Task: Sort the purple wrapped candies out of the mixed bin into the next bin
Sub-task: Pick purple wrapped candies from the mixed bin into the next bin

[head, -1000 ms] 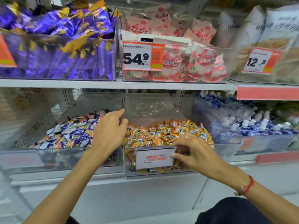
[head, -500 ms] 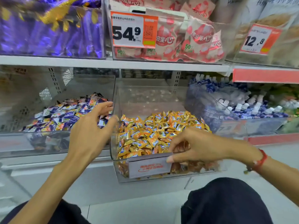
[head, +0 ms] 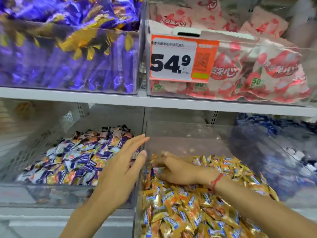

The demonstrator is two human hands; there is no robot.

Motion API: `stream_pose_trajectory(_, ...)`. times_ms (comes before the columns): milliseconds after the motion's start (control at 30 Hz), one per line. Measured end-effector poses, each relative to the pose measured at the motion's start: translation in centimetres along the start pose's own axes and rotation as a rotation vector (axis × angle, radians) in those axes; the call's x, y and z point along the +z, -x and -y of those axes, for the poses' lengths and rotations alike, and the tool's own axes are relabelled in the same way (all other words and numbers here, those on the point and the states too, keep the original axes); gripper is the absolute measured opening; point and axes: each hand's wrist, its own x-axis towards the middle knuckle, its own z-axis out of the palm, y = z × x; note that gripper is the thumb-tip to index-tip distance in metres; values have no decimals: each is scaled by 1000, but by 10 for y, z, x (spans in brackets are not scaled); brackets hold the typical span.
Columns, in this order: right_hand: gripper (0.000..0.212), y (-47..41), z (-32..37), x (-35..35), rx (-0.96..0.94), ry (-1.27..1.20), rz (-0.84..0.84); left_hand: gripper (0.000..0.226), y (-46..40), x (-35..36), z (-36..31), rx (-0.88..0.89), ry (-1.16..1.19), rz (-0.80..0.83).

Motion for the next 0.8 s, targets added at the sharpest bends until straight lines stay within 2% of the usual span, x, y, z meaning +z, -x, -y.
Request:
stream_pose_trajectory(100,28,4,-11,-4,50,-53,59,45,-2,-7,-2,6,-76,28)
stream_pose_trajectory(200,27,11,-12,-4,60,-149,-10,57,-9,-17,-7,-3,-199,38)
stream_pose_trajectory(267,27,17,-12,-7,65,-246,53,52,-18,-19,-14,13,-241,47)
stream_pose_trajectory(367,28,27,-13,-13,63,-391,158,28,-28,-16,-22,30,-198,73)
stream_pose_trajectory(467,16,30,-22,-12,98,-498,27,30,-28,-13,-26,25,-106,73)
stream_pose_trajectory(600,16,32,-26,-8,199,-748,-143,44,-17,-10,-29,43,-46,-10)
stream_pose_trajectory(700,19,34,-22,-6,233,-772,-111,51,-18,-8,-29,51,-72,-95)
stream_pose_trajectory(800,31,31,-16,-13,260,-740,-56,50,-22,-5,-29,51,-98,-154)
